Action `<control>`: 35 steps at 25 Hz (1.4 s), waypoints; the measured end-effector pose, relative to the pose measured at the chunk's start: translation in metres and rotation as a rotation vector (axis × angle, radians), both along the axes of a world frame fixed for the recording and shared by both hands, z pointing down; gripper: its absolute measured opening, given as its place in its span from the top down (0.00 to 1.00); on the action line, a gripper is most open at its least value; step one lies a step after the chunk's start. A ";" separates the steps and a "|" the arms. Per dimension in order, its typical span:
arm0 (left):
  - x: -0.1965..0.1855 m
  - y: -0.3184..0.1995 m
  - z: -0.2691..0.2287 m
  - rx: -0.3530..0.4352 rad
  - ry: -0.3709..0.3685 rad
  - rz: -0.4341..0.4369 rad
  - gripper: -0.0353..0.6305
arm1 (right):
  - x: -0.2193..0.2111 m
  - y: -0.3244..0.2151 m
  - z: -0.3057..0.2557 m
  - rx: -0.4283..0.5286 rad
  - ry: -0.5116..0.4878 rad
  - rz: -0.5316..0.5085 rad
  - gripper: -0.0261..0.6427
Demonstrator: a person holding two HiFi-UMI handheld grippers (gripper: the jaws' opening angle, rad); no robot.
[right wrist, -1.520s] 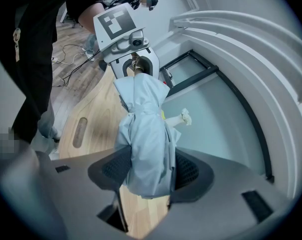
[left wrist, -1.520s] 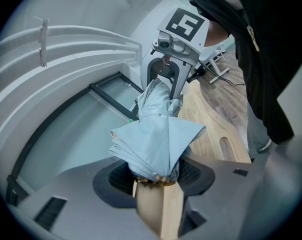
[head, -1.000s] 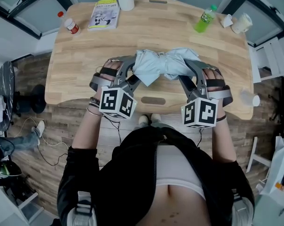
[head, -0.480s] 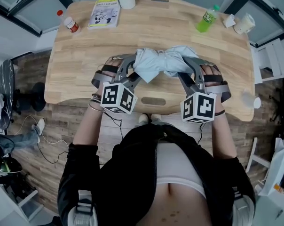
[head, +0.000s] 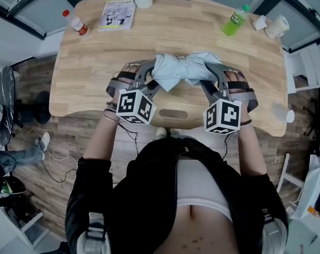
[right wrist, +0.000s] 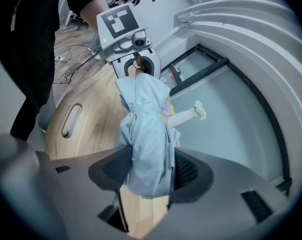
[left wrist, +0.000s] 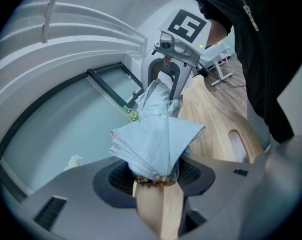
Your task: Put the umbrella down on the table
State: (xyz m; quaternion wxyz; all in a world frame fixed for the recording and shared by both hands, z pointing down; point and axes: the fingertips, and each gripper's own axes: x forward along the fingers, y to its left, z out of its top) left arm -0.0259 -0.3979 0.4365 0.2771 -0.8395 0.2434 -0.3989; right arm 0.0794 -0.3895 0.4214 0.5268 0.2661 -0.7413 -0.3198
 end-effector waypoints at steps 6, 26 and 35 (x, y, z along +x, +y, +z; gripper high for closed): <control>-0.001 -0.005 0.012 -0.027 0.004 -0.002 0.62 | -0.001 -0.006 0.012 -0.025 0.002 -0.003 0.59; -0.006 -0.009 0.050 -0.114 0.013 -0.013 0.62 | -0.006 -0.013 0.052 -0.119 0.012 -0.012 0.60; -0.007 -0.008 0.068 -0.152 0.008 -0.017 0.62 | -0.008 -0.013 0.071 -0.156 0.015 -0.007 0.60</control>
